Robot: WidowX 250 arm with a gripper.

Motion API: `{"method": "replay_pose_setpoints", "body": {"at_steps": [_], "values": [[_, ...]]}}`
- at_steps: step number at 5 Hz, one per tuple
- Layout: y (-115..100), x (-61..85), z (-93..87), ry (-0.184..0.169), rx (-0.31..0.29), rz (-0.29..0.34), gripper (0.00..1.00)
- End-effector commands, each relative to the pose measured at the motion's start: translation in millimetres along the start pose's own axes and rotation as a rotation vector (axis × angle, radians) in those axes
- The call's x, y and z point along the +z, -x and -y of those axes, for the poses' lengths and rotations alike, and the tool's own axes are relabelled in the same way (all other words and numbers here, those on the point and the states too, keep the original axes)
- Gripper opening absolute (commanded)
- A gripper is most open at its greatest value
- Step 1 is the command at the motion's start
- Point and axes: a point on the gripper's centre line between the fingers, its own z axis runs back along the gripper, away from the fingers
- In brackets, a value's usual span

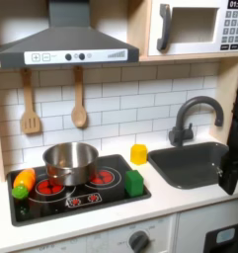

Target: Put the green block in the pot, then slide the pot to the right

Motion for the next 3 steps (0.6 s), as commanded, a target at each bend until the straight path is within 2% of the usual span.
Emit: {"method": "replay_pose_setpoints", "body": {"at_steps": [1,3], "values": [[0,0.0,-0.2,-0.001,0.000,0.000,1.00],[-21,-7.3,-14.8,-0.021,0.029,0.005,1.00]]}}
